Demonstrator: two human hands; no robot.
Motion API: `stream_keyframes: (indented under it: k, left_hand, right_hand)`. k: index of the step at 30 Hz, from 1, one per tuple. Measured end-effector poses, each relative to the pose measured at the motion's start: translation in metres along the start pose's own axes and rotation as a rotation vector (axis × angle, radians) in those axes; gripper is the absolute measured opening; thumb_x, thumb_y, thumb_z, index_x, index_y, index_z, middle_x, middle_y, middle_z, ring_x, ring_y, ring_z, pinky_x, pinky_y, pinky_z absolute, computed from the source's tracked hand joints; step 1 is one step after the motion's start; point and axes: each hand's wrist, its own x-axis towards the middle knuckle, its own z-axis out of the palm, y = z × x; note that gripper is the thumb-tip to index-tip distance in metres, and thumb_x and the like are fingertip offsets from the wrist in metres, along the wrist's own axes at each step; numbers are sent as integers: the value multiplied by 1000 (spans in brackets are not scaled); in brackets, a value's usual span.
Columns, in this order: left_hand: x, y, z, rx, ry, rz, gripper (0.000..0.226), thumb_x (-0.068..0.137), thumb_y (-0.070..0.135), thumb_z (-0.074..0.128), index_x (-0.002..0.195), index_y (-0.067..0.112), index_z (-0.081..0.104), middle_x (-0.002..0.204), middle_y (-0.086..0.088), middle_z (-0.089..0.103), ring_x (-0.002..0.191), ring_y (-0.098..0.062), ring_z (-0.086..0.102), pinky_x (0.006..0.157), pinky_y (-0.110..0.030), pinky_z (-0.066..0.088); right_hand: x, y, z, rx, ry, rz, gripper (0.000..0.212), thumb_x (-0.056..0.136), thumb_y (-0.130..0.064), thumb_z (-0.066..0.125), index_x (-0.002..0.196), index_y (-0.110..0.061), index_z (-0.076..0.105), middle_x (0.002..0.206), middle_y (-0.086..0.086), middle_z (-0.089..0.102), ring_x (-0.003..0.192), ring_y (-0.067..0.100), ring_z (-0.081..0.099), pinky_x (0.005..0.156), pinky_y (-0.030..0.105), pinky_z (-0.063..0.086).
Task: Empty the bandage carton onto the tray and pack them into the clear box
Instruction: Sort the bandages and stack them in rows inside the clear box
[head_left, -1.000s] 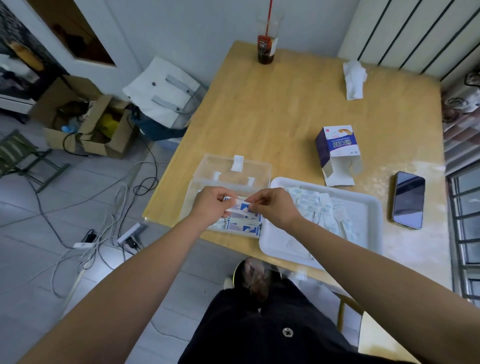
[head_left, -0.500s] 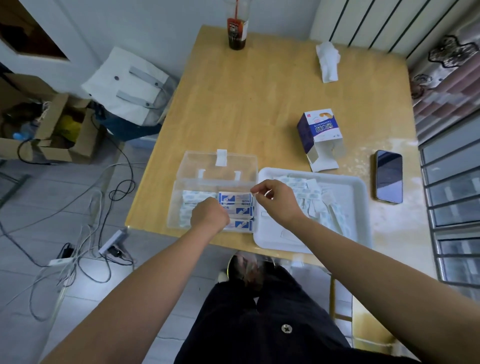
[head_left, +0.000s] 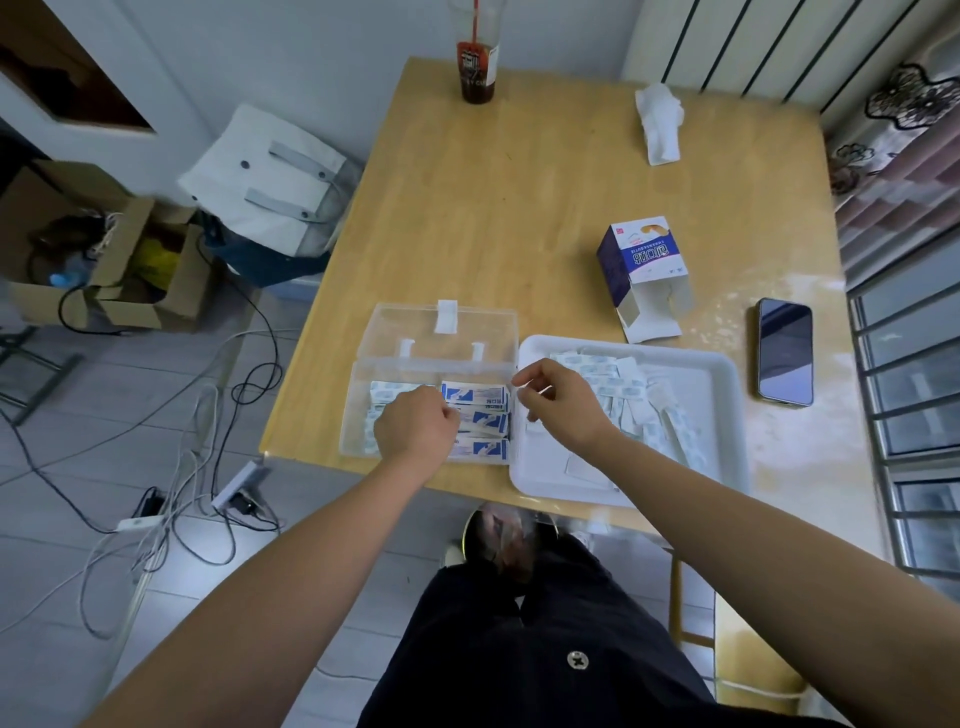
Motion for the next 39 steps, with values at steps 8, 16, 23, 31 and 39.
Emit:
stream_keyframes:
  k: [8, 16, 23, 31, 39]
  left_hand:
    - [-6, 75, 2, -425, -38, 300, 14, 94, 23, 51, 89, 18, 63, 64, 5, 59, 60, -15, 54, 55, -28, 39]
    - [16, 140, 53, -334, -370, 200, 35, 95, 22, 49, 129, 14, 48, 117, -6, 60, 104, -24, 58, 80, -29, 42]
    - [38, 143, 73, -332, -268, 128, 48, 90, 12, 51, 136, 17, 39, 107, -16, 59, 89, -29, 59, 76, -37, 47]
    - [46, 146, 75, 20, -69, 197, 42, 95, 18, 51, 134, 29, 41, 108, -7, 54, 87, -25, 58, 57, -32, 37]
    - [54, 144, 77, 101, -37, 230, 37, 92, 19, 58, 127, 24, 48, 114, -7, 51, 93, -25, 57, 60, -33, 43]
  right_hand:
    - [2, 52, -71, -59, 228, 247, 19, 89, -5, 46, 98, -12, 62, 91, 12, 67, 66, 18, 60, 61, 28, 48]
    - [17, 80, -119, -263, 178, 176, 22, 91, -14, 54, 110, -17, 65, 94, 1, 64, 80, 20, 62, 64, 26, 49]
    - [45, 81, -101, -630, 23, -13, 31, 85, -17, 62, 116, -19, 61, 112, 0, 58, 92, 23, 61, 72, 34, 51]
    - [43, 92, -110, -709, -103, -10, 12, 88, -19, 59, 96, -13, 65, 103, 5, 59, 91, 27, 58, 68, 29, 42]
    - [39, 93, -109, -715, -121, -40, 25, 83, -24, 69, 105, -15, 62, 110, 4, 50, 94, 25, 55, 66, 30, 42]
